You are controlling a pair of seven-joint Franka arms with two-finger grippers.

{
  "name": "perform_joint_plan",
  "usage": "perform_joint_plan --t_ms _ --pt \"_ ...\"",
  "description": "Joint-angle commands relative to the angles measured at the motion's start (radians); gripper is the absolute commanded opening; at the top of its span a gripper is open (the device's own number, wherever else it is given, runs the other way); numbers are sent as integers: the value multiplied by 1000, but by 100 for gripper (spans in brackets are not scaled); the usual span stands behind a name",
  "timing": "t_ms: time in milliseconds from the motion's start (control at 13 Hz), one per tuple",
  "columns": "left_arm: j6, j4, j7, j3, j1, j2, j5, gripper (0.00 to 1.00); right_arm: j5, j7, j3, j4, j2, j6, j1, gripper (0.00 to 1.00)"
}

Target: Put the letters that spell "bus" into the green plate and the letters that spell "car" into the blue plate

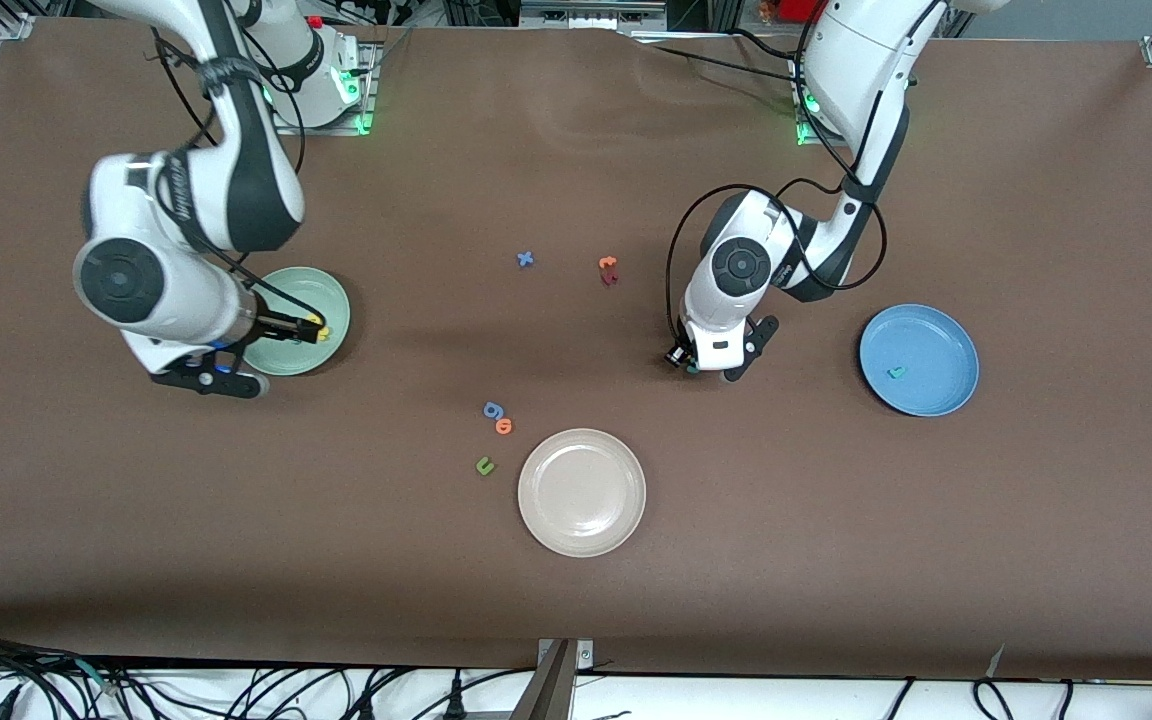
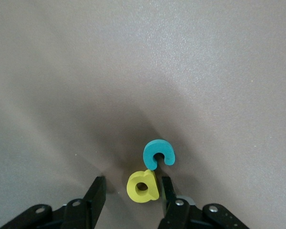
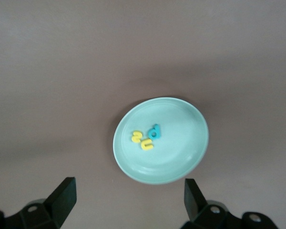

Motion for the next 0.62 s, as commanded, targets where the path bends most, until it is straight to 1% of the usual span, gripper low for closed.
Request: perform_joint_plan --t_ms 0,77,154,231,308,385,463,540 --pt "5 -3 -1 6 -13 -3 23 40 24 -68 -30 112 -62 -151 -4 100" --pt "5 -3 1 6 -16 -3 23 28 21 -59 -27 112 -114 -154 -4 100" --pt "5 -1 4 6 -16 -3 25 18 7 -56 -30 112 -139 -131 -2 100" --pt "5 -1 7 6 -16 -5 28 12 -14 -67 -19 112 -161 -104 -2 100" --pt "5 -3 9 6 -16 -5 31 9 -48 -73 2 113 -179 -94 -17 100" --pt "-1 -1 10 4 -14 -8 31 8 -53 -74 69 110 -202 -100 -103 100" --pt "-9 -1 27 4 -11 -14 31 8 -57 -73 190 110 -228 -102 -223 100" --pt "-23 -3 73 6 -5 -34 31 8 -88 -74 314 112 -245 -97 -348 100"
